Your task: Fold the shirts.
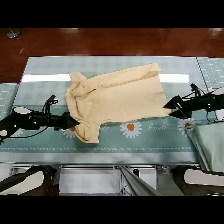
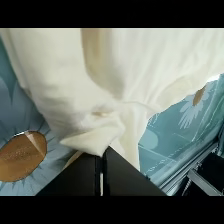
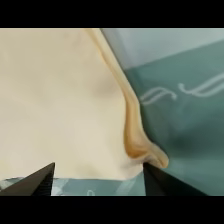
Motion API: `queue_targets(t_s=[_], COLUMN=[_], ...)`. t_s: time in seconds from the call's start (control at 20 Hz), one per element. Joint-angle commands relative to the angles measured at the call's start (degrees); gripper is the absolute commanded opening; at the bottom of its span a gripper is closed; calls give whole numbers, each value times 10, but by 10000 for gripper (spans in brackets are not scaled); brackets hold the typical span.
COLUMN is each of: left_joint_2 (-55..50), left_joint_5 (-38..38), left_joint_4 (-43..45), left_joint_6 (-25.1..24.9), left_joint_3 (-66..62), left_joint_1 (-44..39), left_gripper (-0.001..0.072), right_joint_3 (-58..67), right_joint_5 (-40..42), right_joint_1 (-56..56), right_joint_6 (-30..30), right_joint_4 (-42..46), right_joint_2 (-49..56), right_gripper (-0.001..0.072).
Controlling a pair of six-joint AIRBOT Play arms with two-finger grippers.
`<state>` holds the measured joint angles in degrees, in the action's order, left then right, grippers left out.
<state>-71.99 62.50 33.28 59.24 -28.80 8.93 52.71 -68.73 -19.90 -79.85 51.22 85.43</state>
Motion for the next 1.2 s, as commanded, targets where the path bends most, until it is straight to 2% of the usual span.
queue_targets(t_s=[0.0,0.15,0.2,0.3,0.4,0.55,0.8,0.9,1.05,1.15], left_joint_2=[0,0,0,0,0,19,106,120,136,157], left_joint_5=[-4,-10,-13,-17,-16,37,44,45,57,81], left_joint_4=[-15,-25,-25,-25,-25,-54,-52,-2,130,202], left_joint_6=[-1,-1,-1,-1,-1,0,41,82,163,189], left_joint_3=[-1,-1,-1,-2,-15,-99,-418,-578,-784,-879], left_joint_1=[0,0,0,0,0,0,0,0,0,0], left_gripper=[29,29,29,29,29,28,28,28,28,28], right_joint_3=[42,90,104,124,148,251,591,689,701,701], right_joint_5=[22,25,29,34,23,-35,-56,-55,-28,-16], right_joint_1=[41,74,85,104,111,111,108,108,108,108], right_joint_6=[-46,-50,-46,-31,-23,-17,-25,-33,-25,-20], right_joint_4=[-2,-2,0,3,3,-7,-4,13,29,62], right_joint_2=[49,65,67,67,66,50,-29,-68,-170,-240], right_gripper=[627,598,491,15,21,21,20,20,20,20])
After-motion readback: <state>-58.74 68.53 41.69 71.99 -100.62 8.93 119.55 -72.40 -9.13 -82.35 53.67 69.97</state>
